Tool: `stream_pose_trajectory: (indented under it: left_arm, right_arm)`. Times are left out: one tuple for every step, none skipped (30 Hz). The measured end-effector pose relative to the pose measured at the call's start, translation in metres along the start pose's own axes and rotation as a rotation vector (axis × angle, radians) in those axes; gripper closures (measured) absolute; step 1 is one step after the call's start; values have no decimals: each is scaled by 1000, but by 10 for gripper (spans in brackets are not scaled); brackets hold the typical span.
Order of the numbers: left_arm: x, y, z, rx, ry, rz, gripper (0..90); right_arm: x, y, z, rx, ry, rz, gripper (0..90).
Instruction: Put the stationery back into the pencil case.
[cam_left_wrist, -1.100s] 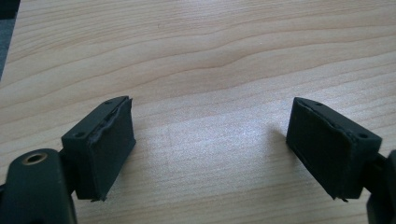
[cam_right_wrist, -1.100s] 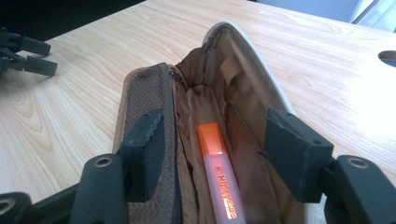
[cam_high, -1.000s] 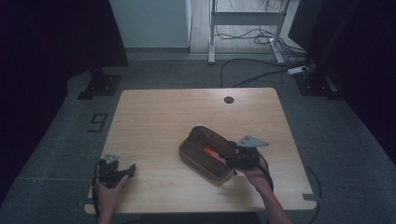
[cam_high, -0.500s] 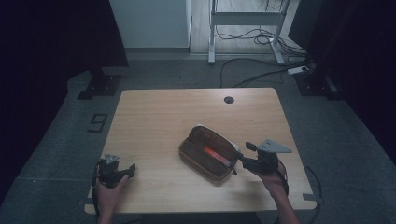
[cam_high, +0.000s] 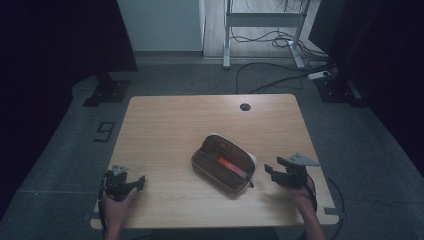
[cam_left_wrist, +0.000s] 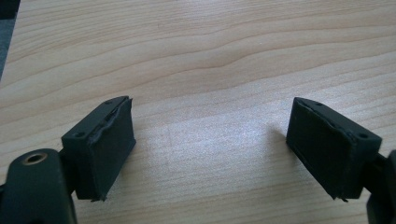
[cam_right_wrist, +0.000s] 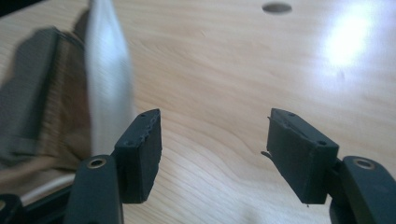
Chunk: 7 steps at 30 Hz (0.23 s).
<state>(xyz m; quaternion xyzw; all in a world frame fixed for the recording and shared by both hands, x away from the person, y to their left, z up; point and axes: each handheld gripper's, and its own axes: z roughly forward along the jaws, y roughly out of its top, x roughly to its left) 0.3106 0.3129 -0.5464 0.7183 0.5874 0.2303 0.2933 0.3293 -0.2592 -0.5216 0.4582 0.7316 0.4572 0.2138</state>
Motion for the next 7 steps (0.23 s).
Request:
stream_pose_trajectory:
  left_arm:
    - [0,0,0,1,0,1,150]
    - [0,0,0,1,0,1,150]
    - [0,0,0,1,0,1,150]
    - [0,0,0,1,0,1,150]
    - [0,0,0,1,0,1,150]
    - [0,0,0,1,0,0,150]
    - [0,0,0,0,0,0,150]
  right_arm:
    - [-1,-1,2,8,-4,-1,343]
    - [-2,-2,3,20,-6,1,339]
    - [-2,-3,4,20,-9,-1,339]
    - [-2,-3,5,23,-8,-5,338]
    - [-1,-4,6,22,-9,-3,335]
    - [-1,-4,6,27,-9,-5,332]
    - [-1,-4,7,29,-10,-7,327]
